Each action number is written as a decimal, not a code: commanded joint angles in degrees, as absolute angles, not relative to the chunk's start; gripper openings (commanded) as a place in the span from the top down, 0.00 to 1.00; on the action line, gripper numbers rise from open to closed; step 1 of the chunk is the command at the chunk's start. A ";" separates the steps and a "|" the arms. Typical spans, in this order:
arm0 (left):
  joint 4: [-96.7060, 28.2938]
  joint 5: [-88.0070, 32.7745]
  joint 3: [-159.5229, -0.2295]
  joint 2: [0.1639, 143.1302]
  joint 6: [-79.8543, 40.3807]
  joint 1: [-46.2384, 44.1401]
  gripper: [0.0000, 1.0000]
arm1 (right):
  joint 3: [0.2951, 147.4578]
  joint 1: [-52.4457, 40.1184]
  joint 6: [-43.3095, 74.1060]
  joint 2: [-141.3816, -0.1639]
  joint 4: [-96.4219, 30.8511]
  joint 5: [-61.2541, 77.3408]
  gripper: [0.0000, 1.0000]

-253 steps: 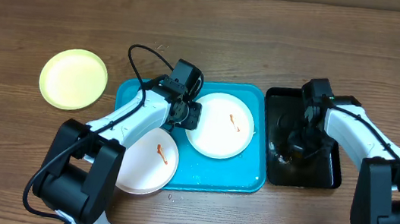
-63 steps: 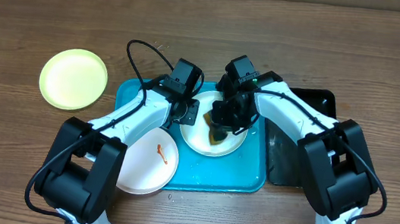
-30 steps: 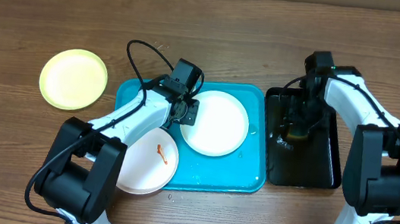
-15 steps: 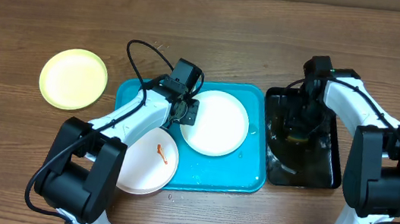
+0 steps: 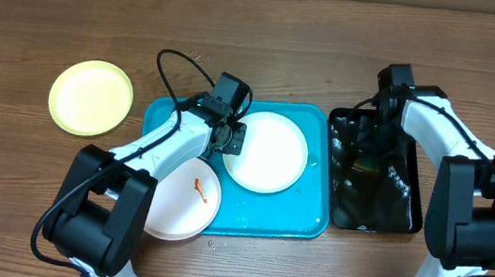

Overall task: Clean dirty plates on tray and stack at the side
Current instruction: 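Return the sponge to the black tray and rinse it, then release the sponge in the black tray and lift the right gripper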

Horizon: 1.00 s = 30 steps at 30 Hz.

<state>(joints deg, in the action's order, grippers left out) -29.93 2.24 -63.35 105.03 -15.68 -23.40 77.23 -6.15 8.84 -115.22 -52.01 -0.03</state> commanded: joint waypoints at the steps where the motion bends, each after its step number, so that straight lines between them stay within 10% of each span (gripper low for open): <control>1: -29.78 2.98 -63.16 105.75 -15.22 -23.64 0.89 | 76.62 -6.35 9.23 -114.21 -50.13 0.05 0.28; 4: -29.78 2.98 -63.16 105.75 -15.22 -23.64 0.89 | 76.60 -6.35 9.23 -114.21 -49.41 0.08 0.64; 7: -29.80 2.98 -63.16 105.75 -15.22 -23.64 0.89 | 76.62 -6.35 9.45 -114.21 -49.47 0.08 0.26; 14: -29.80 2.98 -63.16 105.75 -15.22 -23.64 0.88 | 79.35 -6.31 9.63 -114.21 -58.98 1.04 0.10; 16: -29.80 2.98 -63.16 105.75 -15.22 -23.64 0.88 | 79.11 -6.31 9.65 -114.21 -61.32 1.80 0.36; 18: -29.78 2.98 -63.16 105.75 -15.22 -23.64 0.89 | 78.48 -6.31 9.63 -114.21 -62.00 1.74 0.84; 19: -29.78 2.98 -63.16 105.75 -15.22 -23.64 0.89 | 78.30 -6.31 9.63 -114.21 -61.87 1.74 0.85; 22: -29.74 2.98 -63.16 105.75 -15.22 -23.64 0.86 | 78.96 -6.24 9.63 -114.21 -62.22 1.61 0.31; 30: -29.76 2.98 -63.16 105.75 -15.22 -23.64 0.79 | 91.22 -5.50 9.65 -114.21 -68.27 0.54 0.11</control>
<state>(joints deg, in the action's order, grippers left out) -29.93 2.26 -63.35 105.03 -15.68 -23.40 85.49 -6.33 9.28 -115.24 -68.16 1.23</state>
